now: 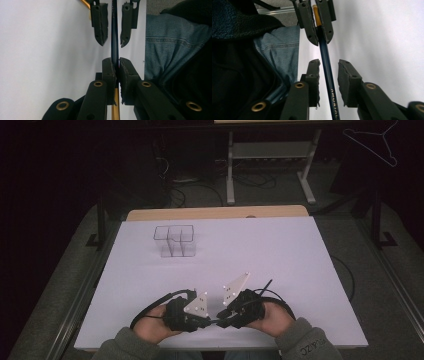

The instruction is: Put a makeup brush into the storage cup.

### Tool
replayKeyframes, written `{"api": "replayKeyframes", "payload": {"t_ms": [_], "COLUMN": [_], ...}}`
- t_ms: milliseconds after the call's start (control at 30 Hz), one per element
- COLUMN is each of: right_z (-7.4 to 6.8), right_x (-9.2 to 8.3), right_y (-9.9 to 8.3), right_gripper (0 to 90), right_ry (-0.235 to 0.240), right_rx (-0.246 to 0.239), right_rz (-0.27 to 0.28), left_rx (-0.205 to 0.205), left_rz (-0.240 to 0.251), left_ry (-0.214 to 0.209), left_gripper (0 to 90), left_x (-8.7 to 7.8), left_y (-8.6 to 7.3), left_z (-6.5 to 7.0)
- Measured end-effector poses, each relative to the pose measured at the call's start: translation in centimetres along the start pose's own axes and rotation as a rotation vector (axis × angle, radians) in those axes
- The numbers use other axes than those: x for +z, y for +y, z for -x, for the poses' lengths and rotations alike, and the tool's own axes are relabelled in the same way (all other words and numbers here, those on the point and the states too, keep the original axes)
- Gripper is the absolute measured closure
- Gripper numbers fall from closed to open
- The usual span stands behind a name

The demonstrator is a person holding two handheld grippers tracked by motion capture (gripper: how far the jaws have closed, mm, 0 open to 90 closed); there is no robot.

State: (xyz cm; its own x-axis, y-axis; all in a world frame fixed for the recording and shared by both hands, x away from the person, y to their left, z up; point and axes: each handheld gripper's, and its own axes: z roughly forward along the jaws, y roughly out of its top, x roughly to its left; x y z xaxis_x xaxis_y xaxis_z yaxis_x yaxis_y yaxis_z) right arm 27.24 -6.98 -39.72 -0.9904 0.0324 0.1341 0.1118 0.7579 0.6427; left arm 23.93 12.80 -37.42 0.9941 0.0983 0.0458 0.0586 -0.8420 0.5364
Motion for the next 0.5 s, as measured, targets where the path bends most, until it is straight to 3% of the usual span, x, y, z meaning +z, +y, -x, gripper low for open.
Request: {"api": "replayKeyframes", "payload": {"t_ms": [200,400,500], "right_z": [-0.13,-0.26,-0.27], "right_x": [-0.12,-0.18,-0.21], "right_y": [-0.02,-0.03,-0.05], "right_gripper": [82.0,83.3,83.4], "right_ry": [0.032,0.037,0.033], "right_rx": [-0.02,-0.036,-0.041], "right_rz": [0.017,0.01,0.011], "left_rx": [0.023,0.029,0.014], "left_rz": [0.002,0.005,0.013], "left_ry": [-0.007,-0.015,-0.021], "left_gripper": [83.2,83.1,82.4], "left_x": [-0.09,-0.01,0.02], "left_y": [0.0,-0.01,-0.08], "left_z": [0.02,0.0,-0.07]}}
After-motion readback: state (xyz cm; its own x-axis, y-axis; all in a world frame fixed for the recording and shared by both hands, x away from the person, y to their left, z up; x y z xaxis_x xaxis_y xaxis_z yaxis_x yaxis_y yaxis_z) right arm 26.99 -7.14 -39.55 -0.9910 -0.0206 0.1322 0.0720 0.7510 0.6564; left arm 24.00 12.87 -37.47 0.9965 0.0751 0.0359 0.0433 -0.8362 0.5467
